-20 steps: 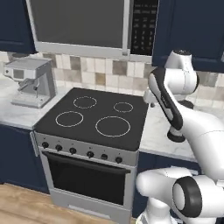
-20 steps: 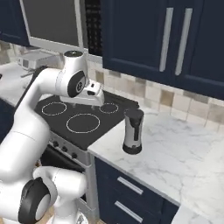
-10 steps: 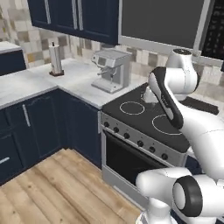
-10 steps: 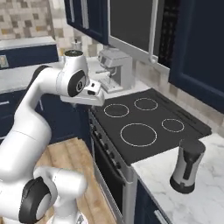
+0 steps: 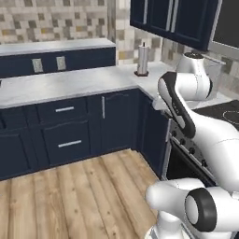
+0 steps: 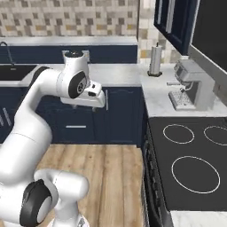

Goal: Navigate to the dishwasher.

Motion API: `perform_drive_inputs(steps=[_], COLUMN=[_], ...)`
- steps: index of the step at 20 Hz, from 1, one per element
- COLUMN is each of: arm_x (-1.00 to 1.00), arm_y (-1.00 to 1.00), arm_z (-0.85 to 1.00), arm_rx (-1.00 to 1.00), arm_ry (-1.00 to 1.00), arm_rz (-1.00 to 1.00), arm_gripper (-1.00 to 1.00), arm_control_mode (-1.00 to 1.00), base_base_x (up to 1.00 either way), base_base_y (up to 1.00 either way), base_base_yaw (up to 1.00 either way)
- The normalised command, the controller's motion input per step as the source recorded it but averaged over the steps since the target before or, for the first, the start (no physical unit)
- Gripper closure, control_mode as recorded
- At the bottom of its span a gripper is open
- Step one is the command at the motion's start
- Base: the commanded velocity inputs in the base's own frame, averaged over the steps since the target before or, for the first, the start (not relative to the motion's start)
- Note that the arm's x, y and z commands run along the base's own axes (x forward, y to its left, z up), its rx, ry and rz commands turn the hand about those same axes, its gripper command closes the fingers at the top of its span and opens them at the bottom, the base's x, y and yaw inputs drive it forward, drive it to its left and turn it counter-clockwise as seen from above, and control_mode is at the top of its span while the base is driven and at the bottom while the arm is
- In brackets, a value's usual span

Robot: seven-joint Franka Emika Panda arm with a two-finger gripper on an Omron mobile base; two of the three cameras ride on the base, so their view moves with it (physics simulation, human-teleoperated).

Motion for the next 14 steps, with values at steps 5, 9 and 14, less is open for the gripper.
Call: perform_drive_inputs(steps=[5, 9, 14], arm_x=[0.00, 0.00, 0.00], arm_y=[0.00, 0.00, 0.00], arm_z=[0.00, 0.00, 0.00], arm_rx=[0.00, 0.00, 0.00], arm_ry=[0.00, 0.00, 0.00], arm_rz=[0.00, 0.00, 0.00], arm_gripper=[-1.00, -1.00, -1.00], arm_control_mode=[1.00, 1.00, 1.00], base_base_x=[0.20, 0.39, 0.63], base_base_y=[0.35, 0.46, 0.74], base_base_yaw=[0.70, 0.61, 0.29])
